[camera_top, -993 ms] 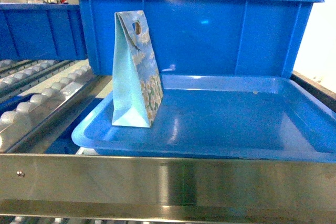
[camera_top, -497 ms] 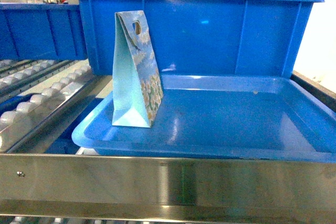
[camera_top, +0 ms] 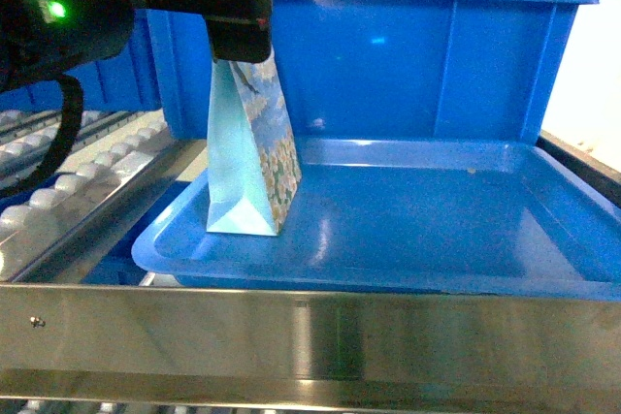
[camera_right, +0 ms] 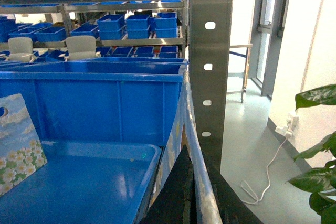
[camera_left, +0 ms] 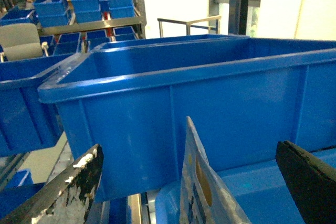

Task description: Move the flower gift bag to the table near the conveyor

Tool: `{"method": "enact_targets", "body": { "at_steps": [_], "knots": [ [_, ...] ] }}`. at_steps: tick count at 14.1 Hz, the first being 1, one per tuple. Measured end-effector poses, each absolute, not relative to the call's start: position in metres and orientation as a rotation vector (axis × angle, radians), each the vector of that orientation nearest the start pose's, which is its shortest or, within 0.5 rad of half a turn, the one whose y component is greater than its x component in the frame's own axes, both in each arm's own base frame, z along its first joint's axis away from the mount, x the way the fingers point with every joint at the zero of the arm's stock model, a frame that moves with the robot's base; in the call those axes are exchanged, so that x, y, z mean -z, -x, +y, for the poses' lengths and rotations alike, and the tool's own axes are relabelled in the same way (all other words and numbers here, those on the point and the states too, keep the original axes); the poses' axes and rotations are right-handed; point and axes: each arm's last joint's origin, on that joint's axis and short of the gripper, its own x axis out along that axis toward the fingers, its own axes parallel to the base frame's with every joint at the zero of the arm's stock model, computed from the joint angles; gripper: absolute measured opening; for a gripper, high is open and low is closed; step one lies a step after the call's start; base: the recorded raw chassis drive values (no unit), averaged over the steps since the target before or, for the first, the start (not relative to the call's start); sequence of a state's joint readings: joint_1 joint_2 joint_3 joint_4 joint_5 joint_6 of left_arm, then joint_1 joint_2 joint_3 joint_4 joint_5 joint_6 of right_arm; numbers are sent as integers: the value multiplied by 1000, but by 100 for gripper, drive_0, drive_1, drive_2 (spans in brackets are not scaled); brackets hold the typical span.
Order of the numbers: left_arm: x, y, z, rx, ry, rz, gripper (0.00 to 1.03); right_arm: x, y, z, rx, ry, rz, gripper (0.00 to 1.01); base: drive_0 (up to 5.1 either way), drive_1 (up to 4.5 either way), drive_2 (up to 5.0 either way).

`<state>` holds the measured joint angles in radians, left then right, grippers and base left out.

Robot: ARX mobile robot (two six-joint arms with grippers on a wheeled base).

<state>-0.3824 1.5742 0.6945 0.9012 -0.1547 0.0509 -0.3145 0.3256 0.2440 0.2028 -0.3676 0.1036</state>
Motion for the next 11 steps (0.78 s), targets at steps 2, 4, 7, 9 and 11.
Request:
{"method": "enact_targets", "body": {
  "at_steps": [2, 4, 7, 9, 11],
  "knots": [
    [-208, -306, -125, 263, -49, 28, 98, -239, -111, -25, -59, -63, -111, 2, 0, 0, 0],
    [-205, -309, -132, 294, -47, 62, 98, -239, -111, -25, -59, -63, -111, 2, 0, 0, 0],
    [-203, -309, -138, 308, -58, 80, 98, -239, -111, -25, -59, -63, -111, 2, 0, 0, 0],
    [-200, -309, -139, 305, -63, 99, 77, -239, -111, -25, -59, -63, -111, 2, 0, 0, 0],
    [-200, -310, -138, 298, -62, 100, 53, -239, -111, -25, -59, -63, -111, 2, 0, 0, 0]
  ]
}}
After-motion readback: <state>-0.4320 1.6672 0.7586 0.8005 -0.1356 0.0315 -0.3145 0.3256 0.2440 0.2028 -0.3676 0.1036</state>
